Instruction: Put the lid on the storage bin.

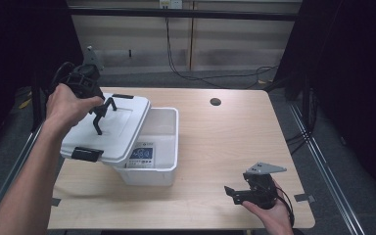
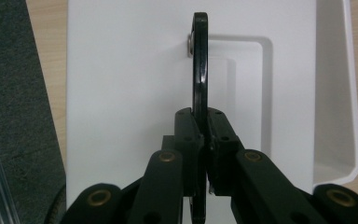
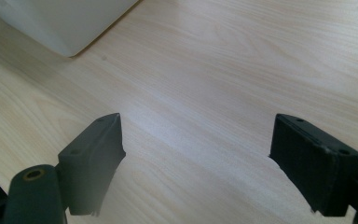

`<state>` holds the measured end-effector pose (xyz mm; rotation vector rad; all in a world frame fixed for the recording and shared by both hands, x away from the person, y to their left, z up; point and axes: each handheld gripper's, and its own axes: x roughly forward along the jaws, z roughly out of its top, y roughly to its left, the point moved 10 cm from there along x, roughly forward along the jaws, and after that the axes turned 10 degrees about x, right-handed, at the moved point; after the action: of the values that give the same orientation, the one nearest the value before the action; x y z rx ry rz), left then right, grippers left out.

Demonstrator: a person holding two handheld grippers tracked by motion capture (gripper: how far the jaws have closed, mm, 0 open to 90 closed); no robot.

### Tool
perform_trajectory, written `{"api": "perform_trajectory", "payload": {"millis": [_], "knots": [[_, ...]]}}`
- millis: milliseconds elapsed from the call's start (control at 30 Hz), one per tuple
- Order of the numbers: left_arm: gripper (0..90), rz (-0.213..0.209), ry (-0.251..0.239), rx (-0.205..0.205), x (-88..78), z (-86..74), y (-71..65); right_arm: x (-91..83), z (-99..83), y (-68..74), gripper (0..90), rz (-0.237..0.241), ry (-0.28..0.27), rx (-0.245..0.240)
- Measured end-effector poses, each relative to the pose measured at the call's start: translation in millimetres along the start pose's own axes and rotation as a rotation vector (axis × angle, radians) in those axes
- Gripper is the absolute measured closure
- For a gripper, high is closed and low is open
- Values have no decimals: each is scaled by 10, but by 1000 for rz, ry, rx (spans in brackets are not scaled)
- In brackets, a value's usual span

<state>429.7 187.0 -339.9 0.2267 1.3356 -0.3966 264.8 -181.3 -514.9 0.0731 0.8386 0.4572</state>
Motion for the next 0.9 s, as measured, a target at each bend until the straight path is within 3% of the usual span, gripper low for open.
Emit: {"api": "perform_trajectory", "payload": {"millis": [500, 567, 600, 867, 900], "knots": [[847, -11, 19, 11, 52, 123, -341, 2, -5, -3, 166, 0, 4, -1], [848, -16, 24, 0, 80, 131, -373, 3, -6, -2, 166, -1, 4, -2], [847, -15, 31, -27, 106, 132, -386, 2, -6, 0, 166, 0, 3, -5], [848, -15, 34, -71, 133, 135, -432, 0, -9, -2, 166, 2, 5, -3], [849, 1, 26, -95, 152, 143, -440, -1, -10, -3, 166, 1, 5, -8]]}}
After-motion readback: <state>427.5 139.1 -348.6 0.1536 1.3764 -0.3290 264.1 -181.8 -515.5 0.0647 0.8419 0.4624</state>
